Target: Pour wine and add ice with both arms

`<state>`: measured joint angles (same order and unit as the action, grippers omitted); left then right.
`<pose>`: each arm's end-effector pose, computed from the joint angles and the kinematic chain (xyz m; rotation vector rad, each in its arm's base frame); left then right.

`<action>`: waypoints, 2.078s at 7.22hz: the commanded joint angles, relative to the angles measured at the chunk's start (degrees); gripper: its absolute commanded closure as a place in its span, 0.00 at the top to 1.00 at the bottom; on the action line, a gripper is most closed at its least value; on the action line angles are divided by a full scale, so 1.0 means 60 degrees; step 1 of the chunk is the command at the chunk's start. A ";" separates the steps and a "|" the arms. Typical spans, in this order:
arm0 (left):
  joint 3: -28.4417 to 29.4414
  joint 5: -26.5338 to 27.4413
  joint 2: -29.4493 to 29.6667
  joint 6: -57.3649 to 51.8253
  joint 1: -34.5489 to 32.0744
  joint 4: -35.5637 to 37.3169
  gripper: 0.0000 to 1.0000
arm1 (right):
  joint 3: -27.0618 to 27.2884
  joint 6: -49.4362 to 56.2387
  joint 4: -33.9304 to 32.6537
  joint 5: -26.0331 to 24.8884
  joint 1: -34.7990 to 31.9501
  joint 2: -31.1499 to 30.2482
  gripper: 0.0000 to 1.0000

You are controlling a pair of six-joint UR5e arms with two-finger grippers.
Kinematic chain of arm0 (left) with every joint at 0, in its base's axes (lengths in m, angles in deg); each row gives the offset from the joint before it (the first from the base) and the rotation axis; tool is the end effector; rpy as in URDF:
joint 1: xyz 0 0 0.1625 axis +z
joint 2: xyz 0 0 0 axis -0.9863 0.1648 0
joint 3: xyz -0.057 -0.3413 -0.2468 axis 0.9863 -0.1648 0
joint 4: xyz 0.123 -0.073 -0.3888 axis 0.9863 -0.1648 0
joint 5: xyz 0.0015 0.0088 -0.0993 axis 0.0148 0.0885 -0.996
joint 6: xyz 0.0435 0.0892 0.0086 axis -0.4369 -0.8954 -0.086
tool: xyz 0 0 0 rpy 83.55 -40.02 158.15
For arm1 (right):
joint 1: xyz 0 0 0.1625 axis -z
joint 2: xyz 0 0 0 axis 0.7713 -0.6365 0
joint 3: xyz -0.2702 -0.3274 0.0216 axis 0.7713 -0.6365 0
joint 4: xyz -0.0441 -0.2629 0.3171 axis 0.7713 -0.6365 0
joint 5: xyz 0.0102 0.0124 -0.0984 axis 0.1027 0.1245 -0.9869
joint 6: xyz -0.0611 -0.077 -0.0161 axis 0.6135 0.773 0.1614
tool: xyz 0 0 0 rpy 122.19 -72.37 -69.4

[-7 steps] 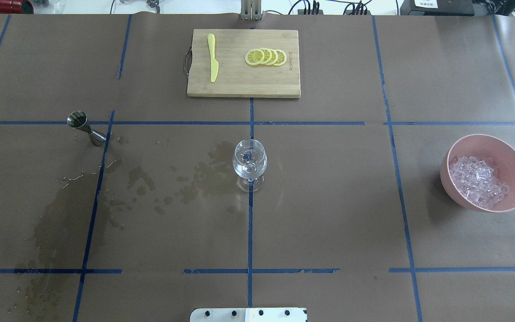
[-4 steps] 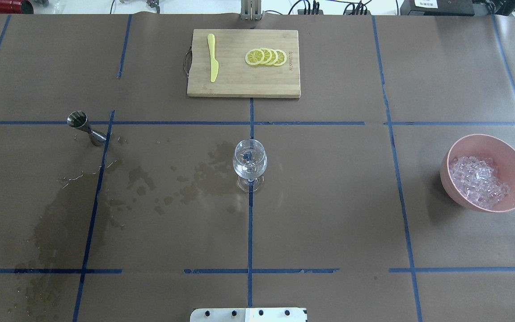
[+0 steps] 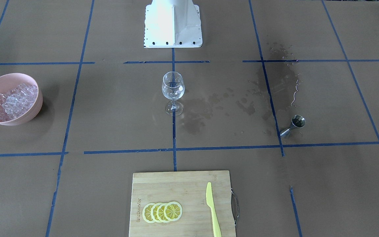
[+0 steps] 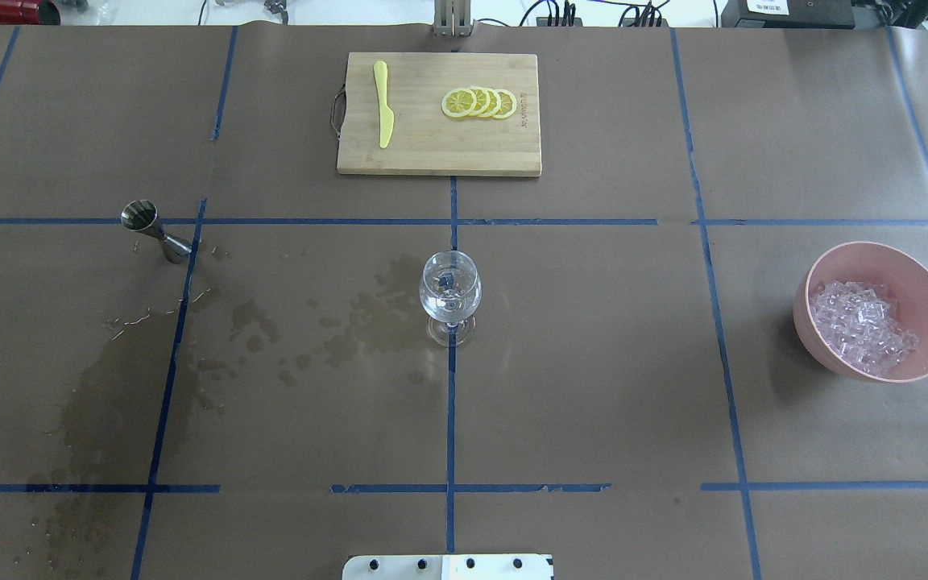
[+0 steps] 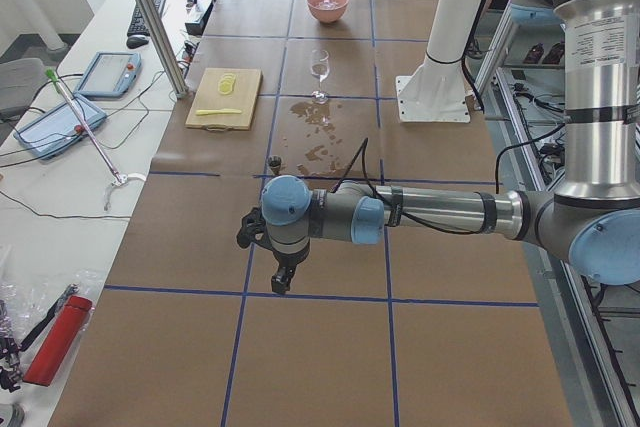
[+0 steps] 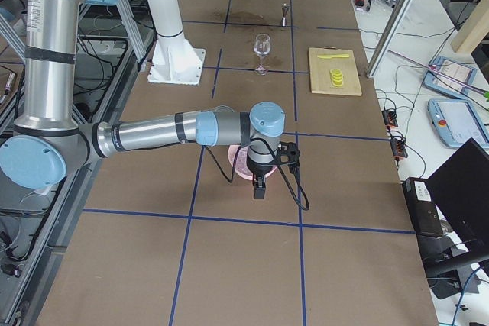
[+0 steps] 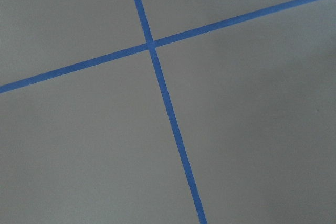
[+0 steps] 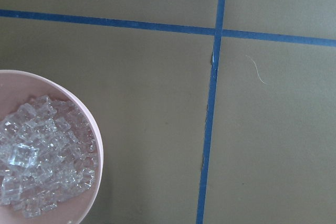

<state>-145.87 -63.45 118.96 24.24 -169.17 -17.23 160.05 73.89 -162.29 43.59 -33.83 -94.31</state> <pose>-0.0500 -0.4519 0.6237 0.2078 0.8041 0.3099 0.0226 -0.4380 0.5726 0.0029 -0.7435 -0.0979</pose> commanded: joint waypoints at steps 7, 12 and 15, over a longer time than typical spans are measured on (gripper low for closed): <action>0.0509 -0.2026 0.0442 0.1249 -0.0034 -0.4726 1.00 | 0.0185 -0.1200 0.2095 0.0414 0.0134 0.0282 1.00; -0.1567 0.2390 0.0912 0.7685 0.2908 -0.7962 1.00 | 0.0243 -0.1728 0.3031 0.0443 0.0119 0.0474 1.00; -0.2067 0.7553 0.1426 1.1140 0.6722 -0.8199 1.00 | 0.0200 -0.1772 0.3370 0.0414 0.0119 0.0385 1.00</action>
<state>-156.61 -30.34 126.96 83.81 -137.59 -65.78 161.41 63.46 -142.46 46.18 -33.12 -91.87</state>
